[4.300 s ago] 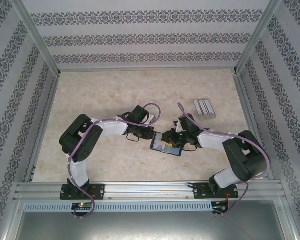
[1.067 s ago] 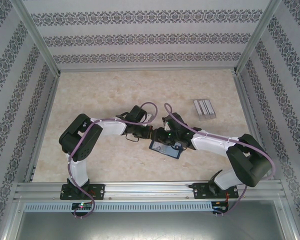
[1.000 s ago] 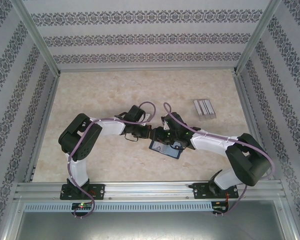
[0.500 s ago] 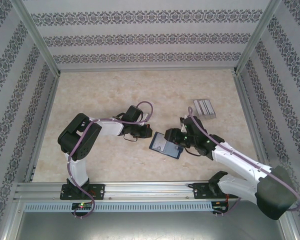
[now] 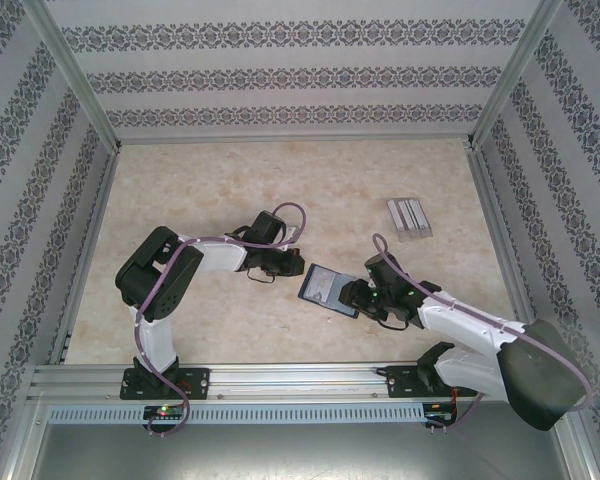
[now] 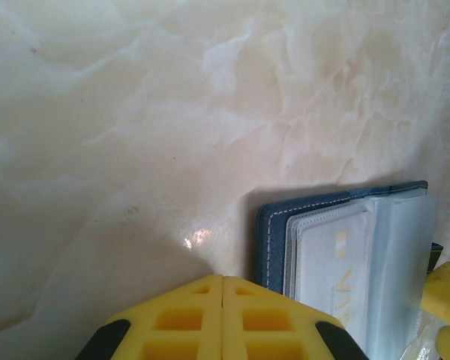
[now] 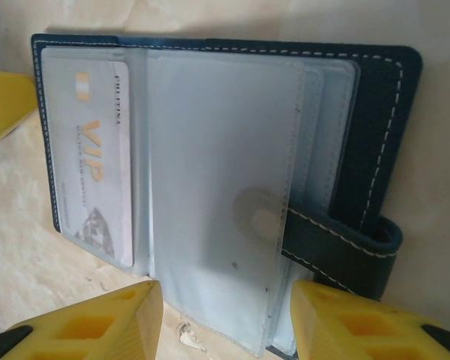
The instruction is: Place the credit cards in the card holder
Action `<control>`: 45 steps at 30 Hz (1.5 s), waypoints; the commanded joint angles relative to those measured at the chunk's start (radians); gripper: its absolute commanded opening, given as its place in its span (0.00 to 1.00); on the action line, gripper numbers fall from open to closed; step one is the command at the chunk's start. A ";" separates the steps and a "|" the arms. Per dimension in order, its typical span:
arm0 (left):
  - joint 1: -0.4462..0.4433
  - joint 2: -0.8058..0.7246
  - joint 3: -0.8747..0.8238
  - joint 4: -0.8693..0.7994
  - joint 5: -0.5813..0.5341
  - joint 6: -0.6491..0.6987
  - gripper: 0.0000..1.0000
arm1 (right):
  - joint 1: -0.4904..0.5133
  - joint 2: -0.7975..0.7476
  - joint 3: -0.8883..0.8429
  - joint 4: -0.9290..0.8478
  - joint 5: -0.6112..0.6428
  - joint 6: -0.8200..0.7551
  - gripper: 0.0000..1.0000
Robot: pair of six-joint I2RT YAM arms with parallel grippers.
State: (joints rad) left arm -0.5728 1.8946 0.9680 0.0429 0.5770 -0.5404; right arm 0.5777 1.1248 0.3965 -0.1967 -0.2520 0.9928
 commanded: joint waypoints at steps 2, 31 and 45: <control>0.034 0.000 -0.031 -0.035 -0.087 0.002 0.07 | -0.012 0.030 0.024 0.042 -0.011 0.007 0.49; 0.068 -0.107 -0.094 -0.039 -0.226 0.016 0.20 | 0.056 0.262 0.213 0.280 -0.060 -0.040 0.40; 0.160 -0.126 -0.169 0.032 -0.210 -0.057 0.23 | 0.059 0.316 0.244 0.240 -0.070 -0.080 0.42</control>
State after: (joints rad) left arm -0.4442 1.7641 0.8265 0.0906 0.4240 -0.5873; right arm 0.6392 1.4769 0.6201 0.0780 -0.3153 0.9543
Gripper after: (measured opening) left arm 0.225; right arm 0.420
